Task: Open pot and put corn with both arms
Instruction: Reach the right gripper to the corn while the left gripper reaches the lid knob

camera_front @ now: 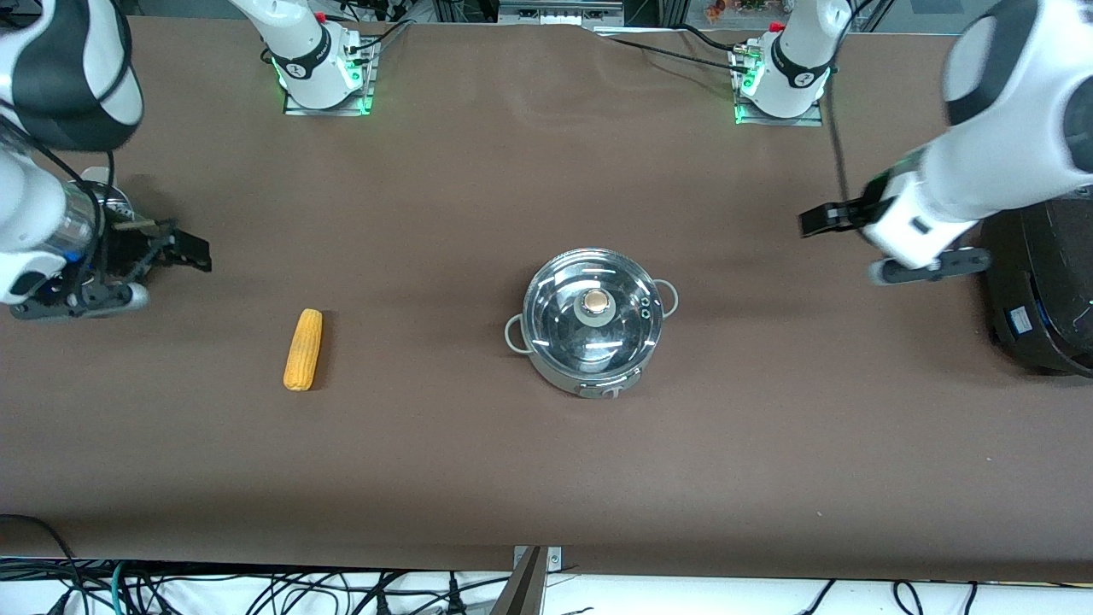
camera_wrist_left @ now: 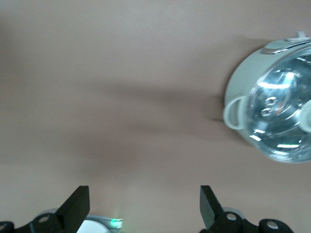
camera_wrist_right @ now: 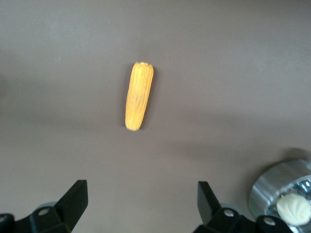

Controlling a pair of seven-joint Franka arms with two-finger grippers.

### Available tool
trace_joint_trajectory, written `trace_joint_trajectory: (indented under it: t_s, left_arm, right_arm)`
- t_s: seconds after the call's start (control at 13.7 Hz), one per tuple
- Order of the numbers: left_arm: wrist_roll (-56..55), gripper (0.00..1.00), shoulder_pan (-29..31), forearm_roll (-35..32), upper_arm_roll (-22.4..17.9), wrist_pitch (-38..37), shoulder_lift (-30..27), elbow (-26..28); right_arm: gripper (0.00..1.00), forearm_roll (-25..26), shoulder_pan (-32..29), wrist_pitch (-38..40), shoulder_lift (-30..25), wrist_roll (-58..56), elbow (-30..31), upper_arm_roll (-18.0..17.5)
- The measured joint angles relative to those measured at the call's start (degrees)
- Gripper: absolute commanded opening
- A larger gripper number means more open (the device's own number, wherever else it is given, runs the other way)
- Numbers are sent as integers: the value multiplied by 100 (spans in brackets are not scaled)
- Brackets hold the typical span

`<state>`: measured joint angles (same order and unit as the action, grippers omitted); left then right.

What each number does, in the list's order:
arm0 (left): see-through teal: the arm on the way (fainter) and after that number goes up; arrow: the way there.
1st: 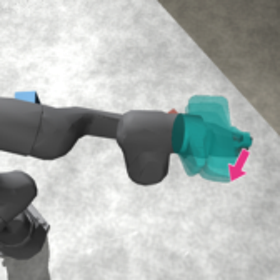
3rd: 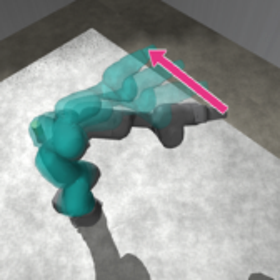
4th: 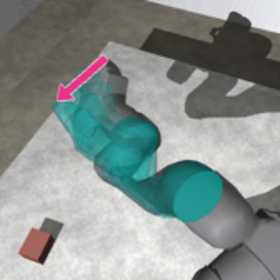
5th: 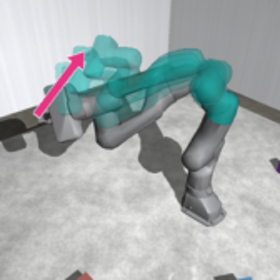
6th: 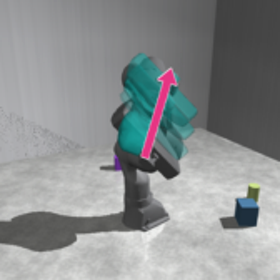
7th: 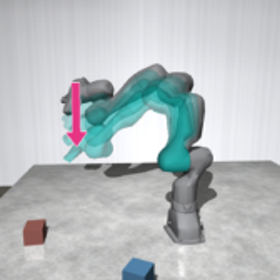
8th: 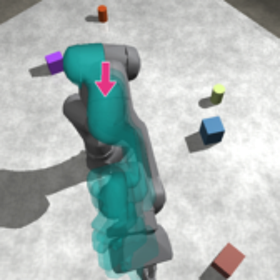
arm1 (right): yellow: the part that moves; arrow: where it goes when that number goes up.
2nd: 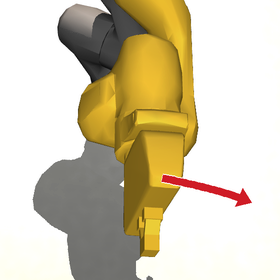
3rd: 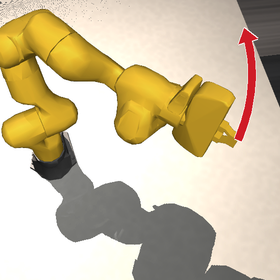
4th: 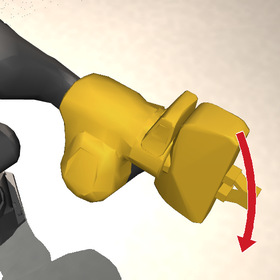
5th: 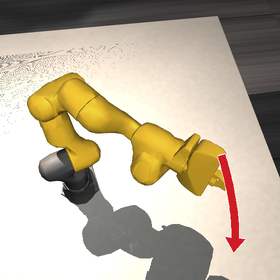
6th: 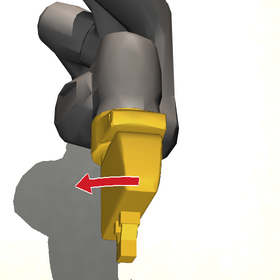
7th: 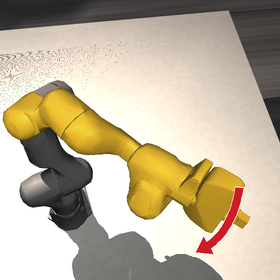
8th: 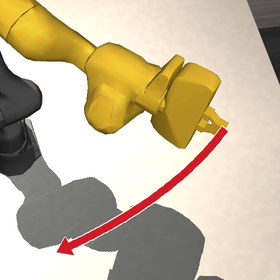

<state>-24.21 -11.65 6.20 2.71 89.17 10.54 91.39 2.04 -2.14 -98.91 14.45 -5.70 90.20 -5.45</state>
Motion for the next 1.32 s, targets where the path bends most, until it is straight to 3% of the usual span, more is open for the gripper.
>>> trace_joint_trajectory:
  t_s: [0.15,0.44,0.59,0.88,1.24,1.32]
  left_arm:
    - [-467,100,-434,46,11,493,428,-171]
    - [-1230,100,-1147,52,-1,937,1572,-1229]
    - [-1444,100,-1440,52,-5,1301,1960,-1484]
    - [-1911,100,-1909,52,-24,1636,2547,-1880]
    - [-2181,100,-2070,52,-57,1801,2931,-2063]
    - [-2182,100,-2071,52,-62,1809,2957,-2076]
  right_arm:
    - [100,0,60,-390,351,7,11,-2]
    - [100,-6,267,-1544,1371,318,75,-3]
    - [100,-6,358,-1964,1793,573,85,-3]
    - [100,-6,375,-2456,2188,651,93,6]
    - [100,-6,358,-3079,2609,687,156,25]
    - [91,-6,357,-3262,2664,691,209,25]
